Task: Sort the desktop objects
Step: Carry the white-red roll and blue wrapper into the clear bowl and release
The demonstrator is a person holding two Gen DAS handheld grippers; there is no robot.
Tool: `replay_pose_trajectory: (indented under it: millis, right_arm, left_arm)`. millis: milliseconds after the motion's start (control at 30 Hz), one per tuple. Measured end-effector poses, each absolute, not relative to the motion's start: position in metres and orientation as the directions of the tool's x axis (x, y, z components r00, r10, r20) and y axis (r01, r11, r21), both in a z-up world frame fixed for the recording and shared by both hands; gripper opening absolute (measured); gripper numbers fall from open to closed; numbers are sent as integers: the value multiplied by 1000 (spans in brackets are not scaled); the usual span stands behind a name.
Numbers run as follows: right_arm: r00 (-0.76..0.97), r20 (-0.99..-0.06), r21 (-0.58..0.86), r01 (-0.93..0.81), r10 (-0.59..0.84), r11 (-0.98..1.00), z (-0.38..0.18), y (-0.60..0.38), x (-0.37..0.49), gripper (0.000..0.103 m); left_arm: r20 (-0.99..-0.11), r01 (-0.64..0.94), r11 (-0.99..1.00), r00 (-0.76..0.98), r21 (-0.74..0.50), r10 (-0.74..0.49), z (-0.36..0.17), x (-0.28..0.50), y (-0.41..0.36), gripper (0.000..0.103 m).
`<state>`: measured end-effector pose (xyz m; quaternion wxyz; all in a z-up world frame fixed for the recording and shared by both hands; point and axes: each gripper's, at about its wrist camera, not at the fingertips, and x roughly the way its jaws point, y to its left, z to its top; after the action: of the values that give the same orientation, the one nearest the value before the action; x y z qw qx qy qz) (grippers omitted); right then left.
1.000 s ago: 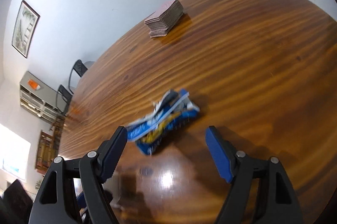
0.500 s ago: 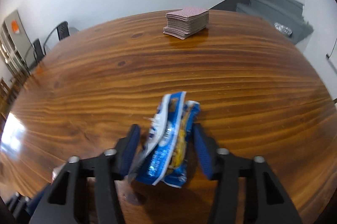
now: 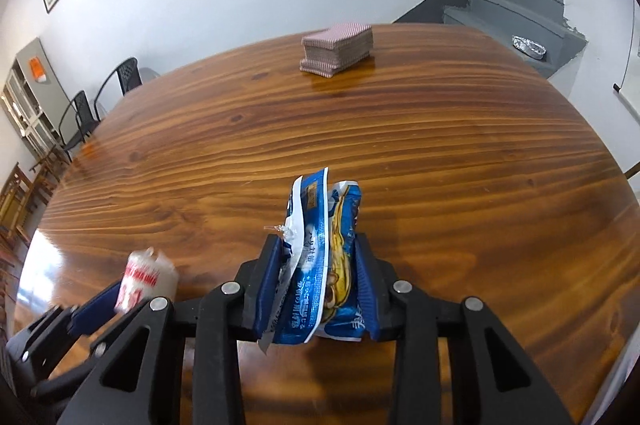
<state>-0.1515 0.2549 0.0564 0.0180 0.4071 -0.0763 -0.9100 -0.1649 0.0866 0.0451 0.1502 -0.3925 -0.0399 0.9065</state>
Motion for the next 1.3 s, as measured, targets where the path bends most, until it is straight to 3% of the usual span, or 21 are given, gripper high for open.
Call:
replay_pose_trajectory:
  millis: [400,800,1300]
  right_arm:
    - [-730,-677,175,-38,-92,-984,89,281,-72,40]
    - [-785,-620,192,-179,22,-965,111,354,22,40]
    - [-751,-642,229,-380,154,-896,85,441,113,40]
  left_arm:
    - [-658,-310,-929,-661,-200,362,71,-144,107,40]
    - [-620,-419,-890,-655,-179,433,91,-112,145,40]
    - [-587,-594,-783,-572,-185,573,108,-50,210,40]
